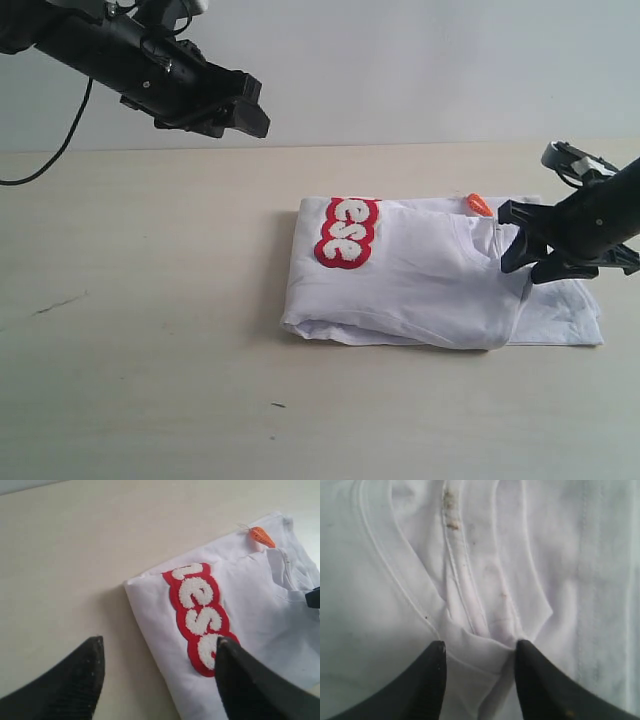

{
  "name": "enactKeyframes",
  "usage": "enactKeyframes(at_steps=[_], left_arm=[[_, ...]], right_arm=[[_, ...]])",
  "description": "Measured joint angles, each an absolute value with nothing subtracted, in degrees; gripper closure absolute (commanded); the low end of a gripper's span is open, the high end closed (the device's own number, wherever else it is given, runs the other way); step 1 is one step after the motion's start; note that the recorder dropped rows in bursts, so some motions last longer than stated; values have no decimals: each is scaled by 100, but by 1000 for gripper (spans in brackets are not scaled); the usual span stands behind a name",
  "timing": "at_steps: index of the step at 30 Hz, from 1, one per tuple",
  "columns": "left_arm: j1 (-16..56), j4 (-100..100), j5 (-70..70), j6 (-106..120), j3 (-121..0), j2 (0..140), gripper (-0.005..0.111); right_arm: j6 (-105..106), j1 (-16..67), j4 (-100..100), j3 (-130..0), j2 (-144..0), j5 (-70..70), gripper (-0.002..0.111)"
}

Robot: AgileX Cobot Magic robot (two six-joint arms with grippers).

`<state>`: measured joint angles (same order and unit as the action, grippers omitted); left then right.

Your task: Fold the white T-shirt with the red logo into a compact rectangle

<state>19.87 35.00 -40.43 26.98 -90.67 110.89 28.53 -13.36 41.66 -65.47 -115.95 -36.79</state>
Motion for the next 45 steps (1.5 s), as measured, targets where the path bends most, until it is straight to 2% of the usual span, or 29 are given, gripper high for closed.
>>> enactKeyframes(at_steps=[8,15,25,34,45], left_arm=[[1987,3500,-4043,2698,-9067,11089,45],[1987,3500,-4022,2698,-9067,11089,45],[1987,3500,-4063,2708,-9067,11089,45],[1987,3500,-4063,2708,-9067,11089,45],[1987,3500,-4063,2719,-9067,11089,45]], right_arm=[[2075,-1336,3132,-6547,-11549,-3550,64],[2682,-1310,3899,-6547,-11576,-3702,64],[2742,-1288,3852,-6582,-11681,-3772,65],[1913,-1288,2859,-6761,-11693,-3725,65],[2209,-1288,3342,-6761,-11762,-3819,65]])
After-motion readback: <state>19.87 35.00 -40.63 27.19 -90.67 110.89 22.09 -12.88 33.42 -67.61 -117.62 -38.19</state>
